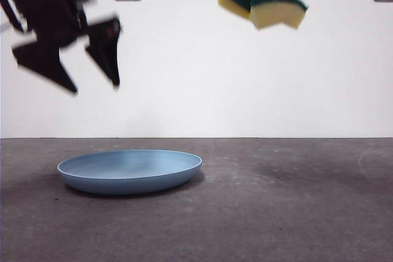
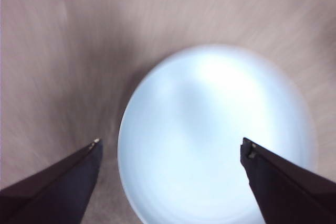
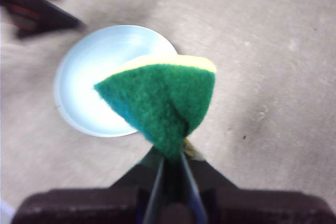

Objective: Pick up the plate,pick up the cloth,clean the plate with the cloth

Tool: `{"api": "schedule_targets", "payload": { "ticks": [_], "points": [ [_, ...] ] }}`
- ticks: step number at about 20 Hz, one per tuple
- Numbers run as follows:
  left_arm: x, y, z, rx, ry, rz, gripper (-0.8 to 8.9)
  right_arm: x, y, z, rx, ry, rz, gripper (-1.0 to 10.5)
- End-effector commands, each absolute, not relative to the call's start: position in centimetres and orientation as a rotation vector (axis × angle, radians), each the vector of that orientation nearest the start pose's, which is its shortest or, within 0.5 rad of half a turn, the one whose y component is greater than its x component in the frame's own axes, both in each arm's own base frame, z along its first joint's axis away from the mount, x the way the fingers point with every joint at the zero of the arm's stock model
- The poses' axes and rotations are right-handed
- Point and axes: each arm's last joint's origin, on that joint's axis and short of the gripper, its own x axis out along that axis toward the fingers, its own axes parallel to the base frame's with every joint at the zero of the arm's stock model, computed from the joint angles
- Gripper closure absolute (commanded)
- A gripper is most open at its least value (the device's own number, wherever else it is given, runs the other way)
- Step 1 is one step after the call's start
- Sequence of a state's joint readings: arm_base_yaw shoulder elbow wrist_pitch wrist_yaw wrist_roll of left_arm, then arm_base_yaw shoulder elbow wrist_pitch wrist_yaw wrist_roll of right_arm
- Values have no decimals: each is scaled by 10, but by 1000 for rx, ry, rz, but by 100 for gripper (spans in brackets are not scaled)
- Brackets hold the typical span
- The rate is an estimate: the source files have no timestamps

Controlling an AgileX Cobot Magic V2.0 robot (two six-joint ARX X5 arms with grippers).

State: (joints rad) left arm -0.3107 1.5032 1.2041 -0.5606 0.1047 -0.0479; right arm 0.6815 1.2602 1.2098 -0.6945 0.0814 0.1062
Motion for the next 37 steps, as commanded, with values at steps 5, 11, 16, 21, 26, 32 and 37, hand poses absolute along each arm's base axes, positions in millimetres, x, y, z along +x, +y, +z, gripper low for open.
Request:
{"api": "schedule_targets", "payload": {
  "ticks": [5, 11, 16, 21, 26, 32, 37],
  "points": [
    [231, -82, 352, 10, 582, -381, 378, 257, 150, 301, -112, 816, 457, 959],
    [163, -59, 330, -44, 504, -379, 378, 304, 153, 247, -92, 914, 405, 959],
    [128, -48, 307, -100, 480, -376, 378, 320, 173, 189, -141, 1050, 410, 959],
    [116, -44, 306, -98, 496, -374, 378, 320, 174, 174, -160, 1120, 401, 958],
    [115, -43, 304, -96, 513, -372, 378, 318, 171, 172, -168, 1157, 393, 793],
    [114, -43, 302, -92, 538, -369, 378, 317, 171, 173, -171, 1163, 391, 400],
    [113, -43, 301, -90, 548, -368, 378, 315, 170, 181, -166, 1143, 395, 401]
  ]
}}
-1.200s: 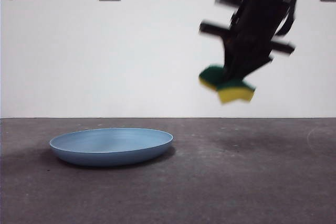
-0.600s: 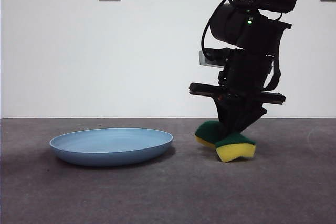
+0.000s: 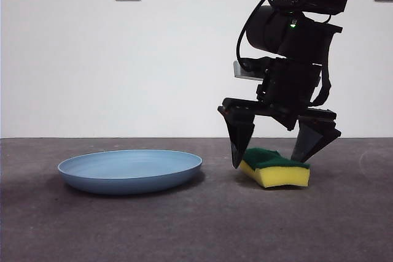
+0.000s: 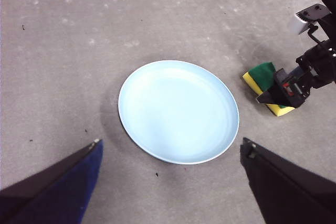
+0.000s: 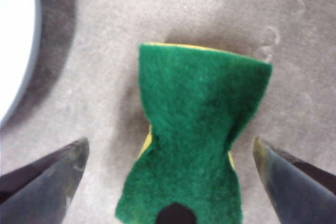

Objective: Pick up the plate,pick up the cloth,clean the plate with the cloth

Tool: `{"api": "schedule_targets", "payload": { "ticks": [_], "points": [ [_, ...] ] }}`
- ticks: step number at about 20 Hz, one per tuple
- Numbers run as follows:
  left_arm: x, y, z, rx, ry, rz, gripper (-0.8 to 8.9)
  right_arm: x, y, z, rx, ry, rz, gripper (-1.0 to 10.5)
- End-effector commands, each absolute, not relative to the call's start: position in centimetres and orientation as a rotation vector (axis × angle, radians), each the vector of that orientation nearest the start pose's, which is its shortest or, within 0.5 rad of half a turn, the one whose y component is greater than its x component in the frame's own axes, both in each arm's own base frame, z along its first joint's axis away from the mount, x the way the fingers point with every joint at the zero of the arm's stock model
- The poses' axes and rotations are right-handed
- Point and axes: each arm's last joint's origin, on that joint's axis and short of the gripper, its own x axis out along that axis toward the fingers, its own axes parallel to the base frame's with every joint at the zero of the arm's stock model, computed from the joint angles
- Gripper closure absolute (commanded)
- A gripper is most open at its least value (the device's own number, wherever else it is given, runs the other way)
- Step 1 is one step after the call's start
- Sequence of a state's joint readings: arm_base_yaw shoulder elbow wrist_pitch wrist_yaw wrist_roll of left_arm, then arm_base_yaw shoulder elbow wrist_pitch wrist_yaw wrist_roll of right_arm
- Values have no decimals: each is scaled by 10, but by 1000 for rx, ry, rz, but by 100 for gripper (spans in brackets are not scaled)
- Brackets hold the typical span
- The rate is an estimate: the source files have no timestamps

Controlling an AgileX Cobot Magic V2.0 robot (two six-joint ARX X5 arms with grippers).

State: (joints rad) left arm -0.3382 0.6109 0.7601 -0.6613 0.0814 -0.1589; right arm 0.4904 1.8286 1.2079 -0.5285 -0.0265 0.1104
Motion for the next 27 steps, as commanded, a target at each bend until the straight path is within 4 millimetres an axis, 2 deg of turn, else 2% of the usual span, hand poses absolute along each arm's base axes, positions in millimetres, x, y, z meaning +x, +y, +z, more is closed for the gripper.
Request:
{"api": "schedule_targets", "payload": {
  "ticks": [1, 5, 6, 8, 9, 11, 12, 18, 20, 23, 25, 27],
  "points": [
    [113, -43, 301, -91, 548, -368, 378, 315, 170, 183, -165, 1139, 395, 402],
    [113, -43, 301, -87, 547, -369, 378, 309, 167, 199, -156, 1107, 402, 431],
    [113, -43, 301, -82, 549, -370, 378, 306, 167, 207, -152, 1085, 410, 545],
    [115, -44, 300, -80, 560, -369, 382, 297, 168, 226, -155, 1029, 441, 884],
    [117, -44, 299, -79, 566, -368, 447, 292, 169, 237, -158, 994, 458, 960],
    [117, -44, 298, -73, 583, -367, 739, 279, 170, 259, -158, 923, 490, 955],
    [117, -44, 297, -70, 586, -368, 834, 273, 170, 270, -154, 888, 504, 955],
    [121, -44, 304, -19, 490, -361, 821, 231, 152, 324, -111, 695, 542, 955],
    [123, -45, 309, -1, 428, -372, 821, 214, 141, 329, -89, 655, 543, 955],
    [126, -46, 314, 2, 351, -382, 821, 186, 121, 321, -31, 565, 507, 956],
    [130, -48, 308, -5, 320, -383, 821, 166, 107, 307, -7, 507, 452, 956],
    [133, -49, 293, -17, 300, -384, 821, 147, 95, 292, 21, 463, 410, 956]
  ]
}}
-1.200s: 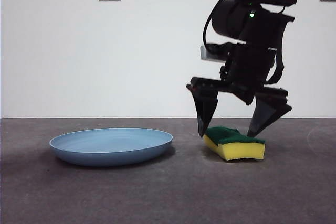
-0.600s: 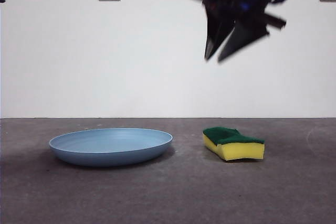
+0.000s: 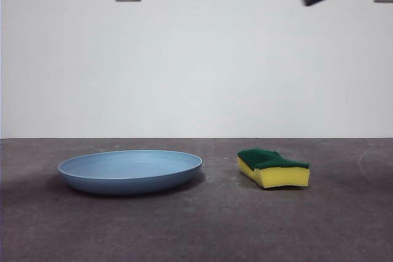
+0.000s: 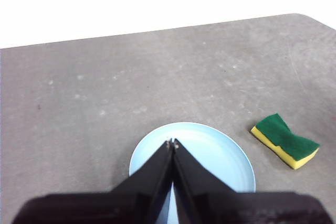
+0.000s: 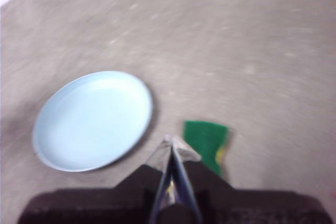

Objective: Pick up the plate,pick up the cloth,clean the plate with the cloth

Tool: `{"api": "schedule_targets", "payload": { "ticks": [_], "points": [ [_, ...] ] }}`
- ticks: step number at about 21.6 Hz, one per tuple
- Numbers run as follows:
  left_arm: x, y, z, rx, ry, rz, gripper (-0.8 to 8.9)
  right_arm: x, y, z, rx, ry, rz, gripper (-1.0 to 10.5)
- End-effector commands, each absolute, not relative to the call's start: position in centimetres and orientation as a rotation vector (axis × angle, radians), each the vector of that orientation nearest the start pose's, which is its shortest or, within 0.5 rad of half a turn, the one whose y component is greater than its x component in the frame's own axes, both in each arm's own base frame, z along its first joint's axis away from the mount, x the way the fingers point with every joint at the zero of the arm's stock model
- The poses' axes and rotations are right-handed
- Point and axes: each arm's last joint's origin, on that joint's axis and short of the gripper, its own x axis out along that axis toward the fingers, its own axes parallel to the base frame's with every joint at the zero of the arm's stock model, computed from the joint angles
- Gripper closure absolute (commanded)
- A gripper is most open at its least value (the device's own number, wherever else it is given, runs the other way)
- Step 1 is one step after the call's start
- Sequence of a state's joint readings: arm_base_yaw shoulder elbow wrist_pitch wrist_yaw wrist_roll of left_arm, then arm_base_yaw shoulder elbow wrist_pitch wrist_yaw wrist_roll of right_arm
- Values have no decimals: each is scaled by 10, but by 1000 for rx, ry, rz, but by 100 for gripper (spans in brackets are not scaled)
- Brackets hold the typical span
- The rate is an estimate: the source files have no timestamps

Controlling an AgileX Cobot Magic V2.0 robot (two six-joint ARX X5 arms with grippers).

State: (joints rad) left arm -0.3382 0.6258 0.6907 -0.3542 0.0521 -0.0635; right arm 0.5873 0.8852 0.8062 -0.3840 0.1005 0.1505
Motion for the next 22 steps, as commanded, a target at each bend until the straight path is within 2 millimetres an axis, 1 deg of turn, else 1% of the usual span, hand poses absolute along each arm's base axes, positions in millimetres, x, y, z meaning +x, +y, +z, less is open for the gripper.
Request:
{"api": "schedule_targets", "payload": {
  "ticks": [1, 4, 5, 6, 9, 22],
  "points": [
    [134, -49, 282, -39, 287, -384, 821, 138, 89, 285, 22, 441, 388, 956],
    [134, -50, 247, -110, 233, -408, 821, 118, 77, 269, 35, 405, 402, 955],
    [134, -50, 239, -125, 236, -406, 821, 115, 75, 268, 36, 402, 401, 954],
    [134, -50, 236, -129, 251, -406, 821, 114, 73, 267, 34, 406, 393, 952],
    [133, -51, 234, -162, 287, -450, 817, 113, 72, 268, 36, 402, 377, 946],
    [131, -52, 232, -157, 309, -451, 817, 113, 72, 268, 35, 402, 377, 946]
  ]
}}
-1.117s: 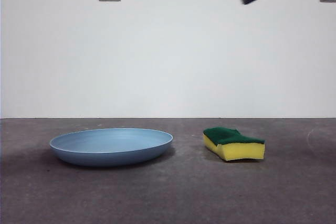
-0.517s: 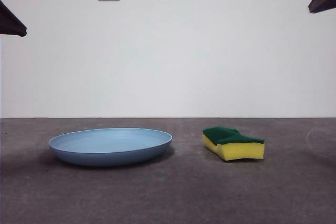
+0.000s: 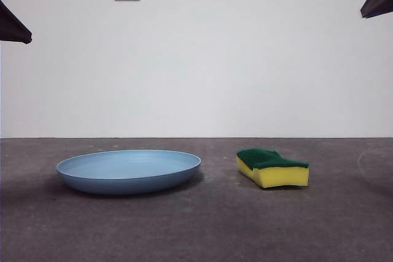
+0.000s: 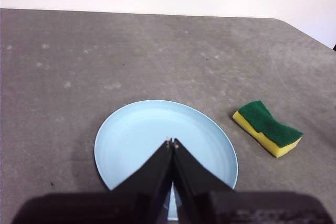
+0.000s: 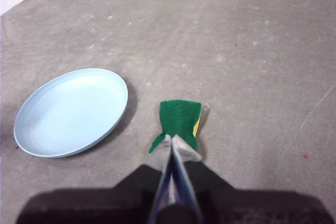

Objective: Pick up the plate,pick up the cloth,clean the plate with the cloth

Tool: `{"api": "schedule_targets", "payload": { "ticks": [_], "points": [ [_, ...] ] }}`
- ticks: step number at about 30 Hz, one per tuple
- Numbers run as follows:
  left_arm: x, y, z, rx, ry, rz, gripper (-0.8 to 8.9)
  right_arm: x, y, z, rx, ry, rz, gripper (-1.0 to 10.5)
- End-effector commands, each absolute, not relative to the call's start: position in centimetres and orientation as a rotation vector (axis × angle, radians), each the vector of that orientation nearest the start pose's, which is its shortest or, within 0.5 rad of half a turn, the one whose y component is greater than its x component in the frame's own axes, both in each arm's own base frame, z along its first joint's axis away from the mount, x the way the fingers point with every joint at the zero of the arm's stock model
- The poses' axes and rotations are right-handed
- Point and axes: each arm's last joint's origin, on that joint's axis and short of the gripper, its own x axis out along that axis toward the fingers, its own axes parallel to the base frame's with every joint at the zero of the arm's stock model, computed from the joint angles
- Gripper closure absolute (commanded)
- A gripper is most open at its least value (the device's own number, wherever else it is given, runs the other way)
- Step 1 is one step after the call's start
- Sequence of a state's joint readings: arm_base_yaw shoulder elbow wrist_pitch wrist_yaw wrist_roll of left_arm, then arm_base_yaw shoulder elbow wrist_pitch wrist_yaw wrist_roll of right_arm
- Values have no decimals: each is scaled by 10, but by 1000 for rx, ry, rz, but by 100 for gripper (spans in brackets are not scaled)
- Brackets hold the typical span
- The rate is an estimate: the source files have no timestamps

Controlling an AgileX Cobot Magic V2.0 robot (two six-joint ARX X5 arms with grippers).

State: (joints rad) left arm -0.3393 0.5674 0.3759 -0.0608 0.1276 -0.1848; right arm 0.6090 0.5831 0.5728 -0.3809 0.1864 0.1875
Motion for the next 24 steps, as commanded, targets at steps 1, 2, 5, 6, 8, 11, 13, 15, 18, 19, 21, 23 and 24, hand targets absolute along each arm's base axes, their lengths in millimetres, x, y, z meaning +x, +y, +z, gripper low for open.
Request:
{"api": "schedule_targets", "payload": {
  "ticks": [1, 2, 5, 6, 8, 11, 13, 15, 18, 19, 21, 23, 24],
  "points": [
    [128, -50, 233, -156, 307, -447, 817, 113, 72, 268, 35, 402, 377, 946],
    [125, -49, 234, -121, 293, -444, 817, 113, 72, 268, 35, 401, 377, 946],
    [117, -42, 238, -55, 239, -411, 817, 113, 72, 268, 35, 401, 378, 946],
    [114, -39, 239, -50, 212, -402, 817, 113, 72, 268, 35, 401, 377, 946],
    [109, -34, 239, -43, 171, -372, 817, 113, 72, 268, 35, 401, 378, 946],
    [102, -26, 233, -34, 121, -324, 817, 113, 72, 268, 35, 401, 378, 946],
    [98, -22, 226, -28, 98, -291, 817, 113, 72, 268, 35, 402, 378, 946],
    [95, -18, 218, -27, 79, -258, 817, 113, 72, 268, 35, 401, 378, 946],
    [92, -13, 206, -29, 64, -219, 817, 113, 72, 268, 35, 401, 378, 946],
    [92, -13, 202, -29, 61, -210, 817, 113, 72, 268, 35, 401, 378, 946],
    [92, -11, 194, -29, 57, -196, 817, 113, 72, 268, 35, 401, 378, 946],
    [92, -11, 186, -29, 50, -193, 817, 113, 72, 268, 35, 401, 378, 946],
    [92, -11, 182, -29, 48, -192, 817, 113, 72, 268, 35, 401, 378, 946]
  ]
}}
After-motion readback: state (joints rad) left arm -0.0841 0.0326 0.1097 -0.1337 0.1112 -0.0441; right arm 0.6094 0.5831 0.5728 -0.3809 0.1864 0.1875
